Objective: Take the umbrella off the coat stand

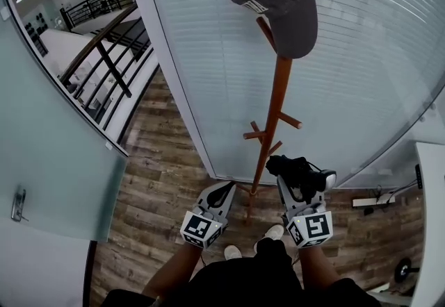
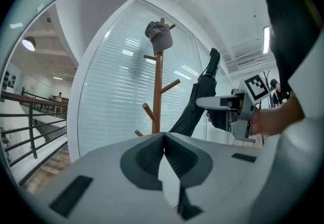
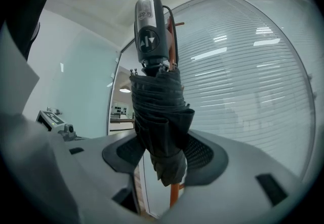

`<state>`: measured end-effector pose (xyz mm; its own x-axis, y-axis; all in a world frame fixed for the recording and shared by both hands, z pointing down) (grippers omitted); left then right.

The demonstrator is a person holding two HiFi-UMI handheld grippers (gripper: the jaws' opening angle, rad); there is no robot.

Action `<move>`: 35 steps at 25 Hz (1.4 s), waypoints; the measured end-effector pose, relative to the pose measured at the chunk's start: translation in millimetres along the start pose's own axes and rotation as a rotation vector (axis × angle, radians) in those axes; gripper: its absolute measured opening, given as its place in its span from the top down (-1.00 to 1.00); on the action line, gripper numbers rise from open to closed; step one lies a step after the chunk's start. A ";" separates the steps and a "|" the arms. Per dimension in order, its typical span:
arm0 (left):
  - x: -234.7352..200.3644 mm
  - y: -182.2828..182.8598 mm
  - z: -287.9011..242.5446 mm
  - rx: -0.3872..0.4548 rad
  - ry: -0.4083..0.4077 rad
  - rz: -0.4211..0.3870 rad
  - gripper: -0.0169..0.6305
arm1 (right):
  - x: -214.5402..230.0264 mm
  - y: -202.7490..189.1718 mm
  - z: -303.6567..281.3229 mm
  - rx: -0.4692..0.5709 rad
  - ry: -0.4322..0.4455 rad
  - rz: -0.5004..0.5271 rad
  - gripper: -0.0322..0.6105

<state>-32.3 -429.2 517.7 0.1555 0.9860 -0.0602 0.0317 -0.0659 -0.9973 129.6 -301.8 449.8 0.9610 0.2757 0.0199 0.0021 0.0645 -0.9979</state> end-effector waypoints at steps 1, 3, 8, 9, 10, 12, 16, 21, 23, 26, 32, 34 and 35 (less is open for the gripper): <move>-0.8 -0.9 1.0 -0.006 0.003 0.003 0.91 | -1.9 -0.7 1.6 -0.003 0.004 0.005 0.17; -0.4 -2.5 2.7 -0.019 0.005 0.011 0.91 | -5.7 -3.8 5.1 -0.010 0.009 0.016 0.17; 5.6 -3.3 1.9 0.010 -0.002 0.010 0.91 | -11.9 -16.4 14.2 -0.029 0.026 0.037 0.18; 7.0 -2.9 1.5 0.015 -0.008 0.012 0.91 | -12.9 -15.0 15.2 -0.026 0.031 0.048 0.18; 8.2 -1.6 1.7 0.021 -0.016 0.015 0.91 | -14.1 -13.2 16.2 -0.021 0.035 0.058 0.18; 10.0 1.3 4.0 0.038 -0.029 0.022 0.91 | -16.8 -11.7 18.1 -0.014 0.038 0.068 0.19; 9.5 4.3 5.5 0.053 -0.022 0.016 0.91 | -16.2 -11.9 17.9 -0.011 0.029 0.054 0.19; 6.6 8.0 6.8 0.044 -0.014 -0.012 0.91 | -16.8 -11.0 18.1 -0.012 0.031 0.059 0.18; 8.3 8.2 7.5 0.040 -0.018 -0.014 0.91 | -16.2 -11.3 19.5 -0.012 0.038 0.057 0.18; 12.2 8.8 7.7 0.049 -0.036 -0.001 0.91 | -14.4 -11.4 20.3 -0.009 0.052 0.031 0.19; 14.6 7.4 5.1 0.056 -0.044 0.000 0.91 | -10.6 -13.3 17.7 -0.015 0.056 0.029 0.19; 15.8 8.2 3.7 0.066 -0.041 0.002 0.91 | -8.9 -14.2 18.8 -0.014 0.054 0.039 0.18; 16.4 8.6 2.9 0.070 -0.039 0.004 0.91 | -8.0 -14.6 19.4 -0.014 0.053 0.044 0.18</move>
Point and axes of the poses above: the fingertips, and each gripper's own axes: z backward along the fingers, x to its right, y out of its top, the point moved 5 cm from there along z, backward along the fingers, and after that the axes turned 1 degree about -y, right-handed, at the moved point
